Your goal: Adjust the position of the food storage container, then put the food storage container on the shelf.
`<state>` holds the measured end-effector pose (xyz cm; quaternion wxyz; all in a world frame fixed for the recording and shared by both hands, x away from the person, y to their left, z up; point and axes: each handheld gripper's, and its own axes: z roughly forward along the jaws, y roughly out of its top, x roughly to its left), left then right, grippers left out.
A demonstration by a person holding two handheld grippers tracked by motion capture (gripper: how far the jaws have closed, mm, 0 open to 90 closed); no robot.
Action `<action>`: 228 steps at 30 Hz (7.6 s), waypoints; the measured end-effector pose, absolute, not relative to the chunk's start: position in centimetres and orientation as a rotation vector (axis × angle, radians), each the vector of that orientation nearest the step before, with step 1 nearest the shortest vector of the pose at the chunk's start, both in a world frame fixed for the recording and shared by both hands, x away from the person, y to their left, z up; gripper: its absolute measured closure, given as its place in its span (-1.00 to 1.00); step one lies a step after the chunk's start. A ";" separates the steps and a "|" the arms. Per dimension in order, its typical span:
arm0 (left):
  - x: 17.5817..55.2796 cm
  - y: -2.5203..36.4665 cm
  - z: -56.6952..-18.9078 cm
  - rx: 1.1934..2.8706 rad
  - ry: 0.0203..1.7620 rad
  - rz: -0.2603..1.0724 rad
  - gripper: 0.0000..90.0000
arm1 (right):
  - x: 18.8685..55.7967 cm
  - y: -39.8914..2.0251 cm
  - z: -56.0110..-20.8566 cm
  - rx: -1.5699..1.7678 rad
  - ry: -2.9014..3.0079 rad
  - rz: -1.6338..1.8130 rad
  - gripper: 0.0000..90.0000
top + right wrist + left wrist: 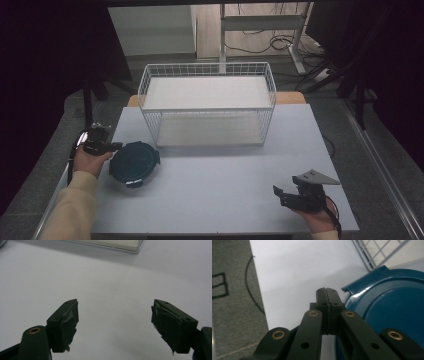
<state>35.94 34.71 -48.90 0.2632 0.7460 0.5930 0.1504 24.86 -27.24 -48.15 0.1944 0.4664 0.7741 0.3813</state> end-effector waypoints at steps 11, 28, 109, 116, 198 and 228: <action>36.4 34.5 -49.6 2.052 1.590 0.371 1.00 | 24.9 -27.5 -48.1 1.321 2.160 1.071 -0.52; 35.3 30.8 -49.3 2.151 1.416 0.282 1.00 | 24.9 -27.5 -48.1 1.343 2.150 1.085 -0.50; 27.9 25.3 -50.3 2.074 1.475 0.191 1.00 | 24.6 -27.5 -47.8 1.330 2.137 1.072 -0.51; 28.1 23.3 -50.2 2.095 1.432 0.161 1.00 | 24.6 -27.3 -47.8 1.327 2.138 1.072 -0.51; 25.3 19.8 -47.0 1.907 1.298 0.258 -0.52 | 24.6 -26.6 -47.0 1.263 2.149 1.124 -0.52; 28.0 16.4 -45.9 1.870 1.223 -0.019 -0.72 | 28.2 -18.7 -45.8 1.385 2.339 1.244 -0.71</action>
